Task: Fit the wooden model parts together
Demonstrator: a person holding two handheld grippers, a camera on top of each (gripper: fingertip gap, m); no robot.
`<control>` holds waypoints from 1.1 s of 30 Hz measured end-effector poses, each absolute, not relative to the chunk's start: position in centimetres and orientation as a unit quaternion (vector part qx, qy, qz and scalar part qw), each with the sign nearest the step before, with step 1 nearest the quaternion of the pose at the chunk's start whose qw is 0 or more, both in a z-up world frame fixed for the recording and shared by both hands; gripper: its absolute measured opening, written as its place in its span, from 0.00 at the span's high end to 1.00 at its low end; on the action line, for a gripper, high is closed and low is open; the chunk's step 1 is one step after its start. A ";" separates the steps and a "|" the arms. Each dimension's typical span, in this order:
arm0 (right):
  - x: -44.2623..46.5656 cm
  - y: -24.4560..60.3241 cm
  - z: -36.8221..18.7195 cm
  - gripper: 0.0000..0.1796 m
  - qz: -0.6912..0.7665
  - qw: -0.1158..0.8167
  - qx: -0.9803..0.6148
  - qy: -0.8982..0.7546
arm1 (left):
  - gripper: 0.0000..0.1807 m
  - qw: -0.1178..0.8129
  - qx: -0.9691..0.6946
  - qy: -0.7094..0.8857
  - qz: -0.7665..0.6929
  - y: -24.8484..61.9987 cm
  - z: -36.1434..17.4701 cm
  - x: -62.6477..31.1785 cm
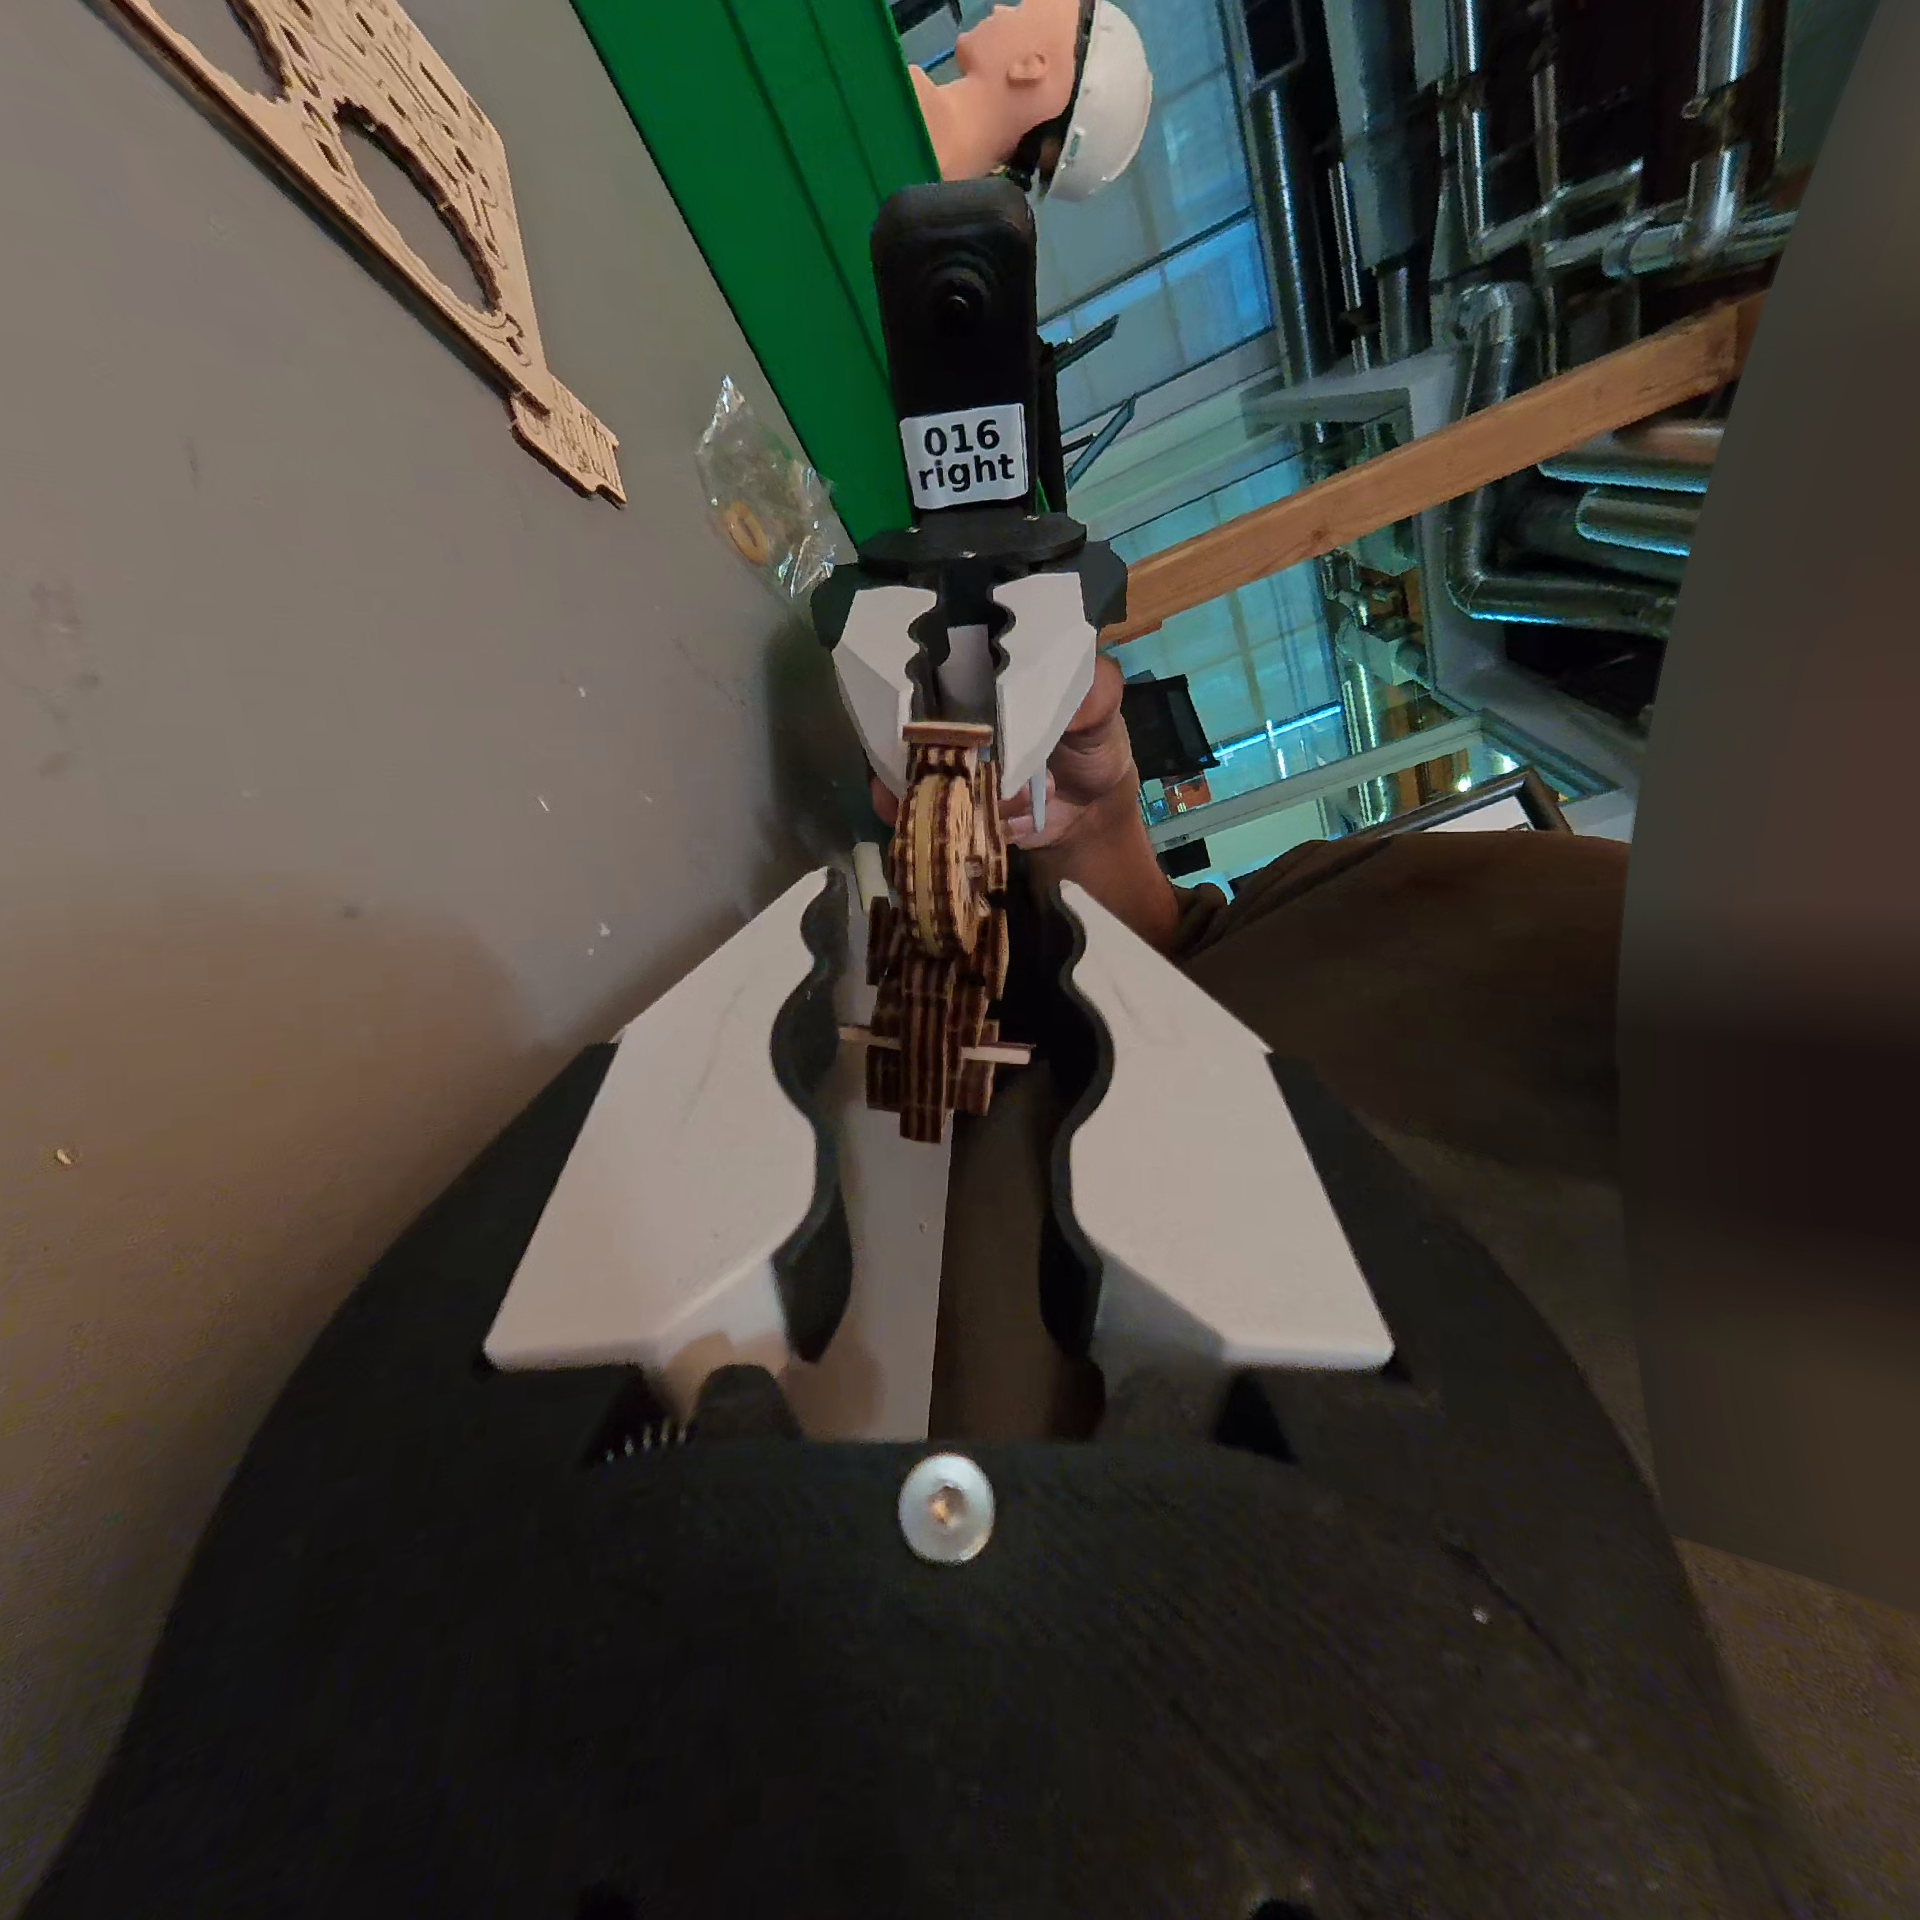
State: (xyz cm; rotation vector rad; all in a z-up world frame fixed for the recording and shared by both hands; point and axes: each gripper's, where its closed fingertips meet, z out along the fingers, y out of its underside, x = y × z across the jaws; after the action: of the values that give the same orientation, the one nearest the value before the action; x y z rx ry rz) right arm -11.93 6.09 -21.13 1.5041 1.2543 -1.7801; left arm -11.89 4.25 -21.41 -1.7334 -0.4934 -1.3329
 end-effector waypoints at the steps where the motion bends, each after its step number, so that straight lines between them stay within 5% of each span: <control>1: -11.9 6.0 -21.2 0.93 -0.651 0.247 0.551 0.460 | 0.81 0.435 -0.696 -0.199 -0.536 4.2 -21.4 -11.9; 12: -11.9 5.5 -21.4 0.92 -0.647 0.250 0.554 0.461 | 0.93 0.439 -0.702 -0.198 -0.525 4.1 -21.6 -12.2; 33: -12.5 6.2 -20.4 0.87 -0.672 0.203 0.535 0.470 | 0.93 0.471 -0.694 -0.194 -0.508 4.1 -20.7 -12.8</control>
State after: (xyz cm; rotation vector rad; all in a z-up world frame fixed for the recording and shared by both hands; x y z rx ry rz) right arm -12.50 6.24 -20.37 1.4930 1.3106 -1.8760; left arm -12.84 4.10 -20.71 -1.7008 -0.4740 -1.2440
